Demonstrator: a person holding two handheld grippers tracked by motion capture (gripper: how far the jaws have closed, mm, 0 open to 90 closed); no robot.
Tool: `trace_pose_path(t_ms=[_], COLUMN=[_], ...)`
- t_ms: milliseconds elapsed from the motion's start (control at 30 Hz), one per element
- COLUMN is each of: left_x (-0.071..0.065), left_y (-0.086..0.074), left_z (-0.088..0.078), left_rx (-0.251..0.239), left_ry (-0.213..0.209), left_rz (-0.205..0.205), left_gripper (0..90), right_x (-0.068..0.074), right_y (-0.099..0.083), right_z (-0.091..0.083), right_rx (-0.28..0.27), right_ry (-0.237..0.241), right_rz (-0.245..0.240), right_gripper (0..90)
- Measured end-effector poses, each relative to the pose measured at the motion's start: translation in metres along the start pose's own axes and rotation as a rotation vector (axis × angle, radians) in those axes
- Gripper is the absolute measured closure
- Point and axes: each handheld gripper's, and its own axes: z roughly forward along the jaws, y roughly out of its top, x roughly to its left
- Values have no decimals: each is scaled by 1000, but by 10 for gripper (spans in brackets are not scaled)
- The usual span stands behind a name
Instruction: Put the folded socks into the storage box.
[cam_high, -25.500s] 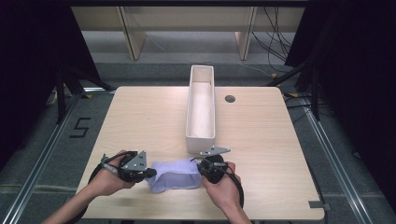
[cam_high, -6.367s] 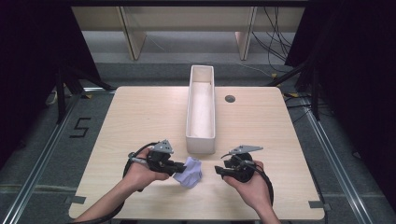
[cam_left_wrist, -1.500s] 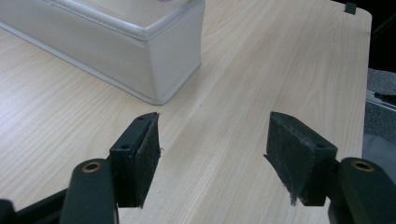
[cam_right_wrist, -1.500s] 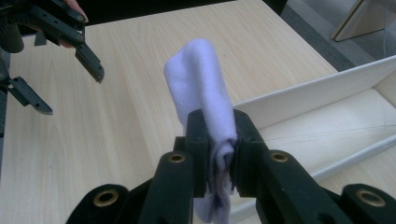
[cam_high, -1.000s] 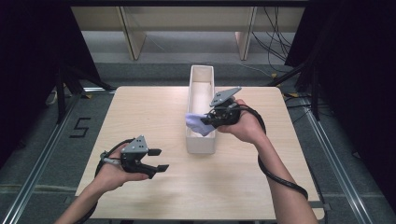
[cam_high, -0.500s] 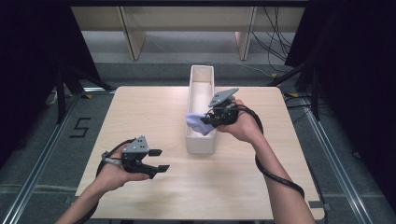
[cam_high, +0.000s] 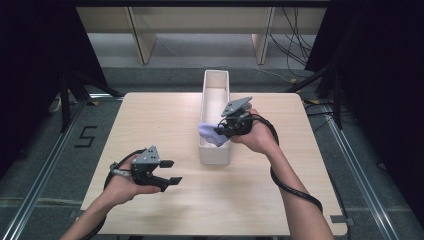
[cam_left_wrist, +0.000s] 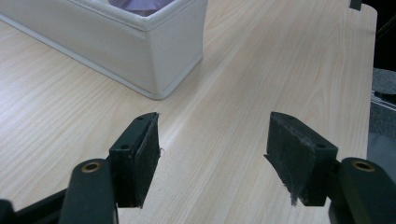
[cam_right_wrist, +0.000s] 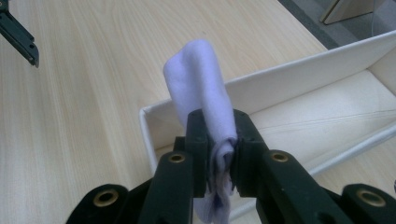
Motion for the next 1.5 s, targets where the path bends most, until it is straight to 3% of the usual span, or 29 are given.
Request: trace_pose_path(t_ms=[200,367,400,667,767,967,1200,1233,1300,1500], left_x=[0,0,1,0,0,0,0,0,0,0], left_y=[-1,-2,-3,-3,-3,-3,-3,-3,-3,-3], left_z=[0,1,1,1,2,2,2,2,2,3], left_rx=[6,6,8,14,9,10,20,16,14,11], left_ry=[1,-3,-3,-3,-2,-3,0,-2,-2,-8], left_rz=[1,1,2,3,2,2,7,2,2,1], left_gripper=[341,342,341,342,341,341,341,341,341,341], right_x=[1,-1,1,-1,-1,-1,1,3,0,0], right_y=[-2,-3,-4,-5,-5,-6,-9,-9,-9,-12], right_z=[5,10,11,12,12,15,17,15,15,19], right_rx=[15,19,20,24,25,33,35,47,29,32], right_ry=[5,11,10,7,10,9,20,10,22,20], right_rz=[26,4,27,11,30,8,28,64,35,53], right_gripper=[796,795,795,795,796,795,797,797,798,801])
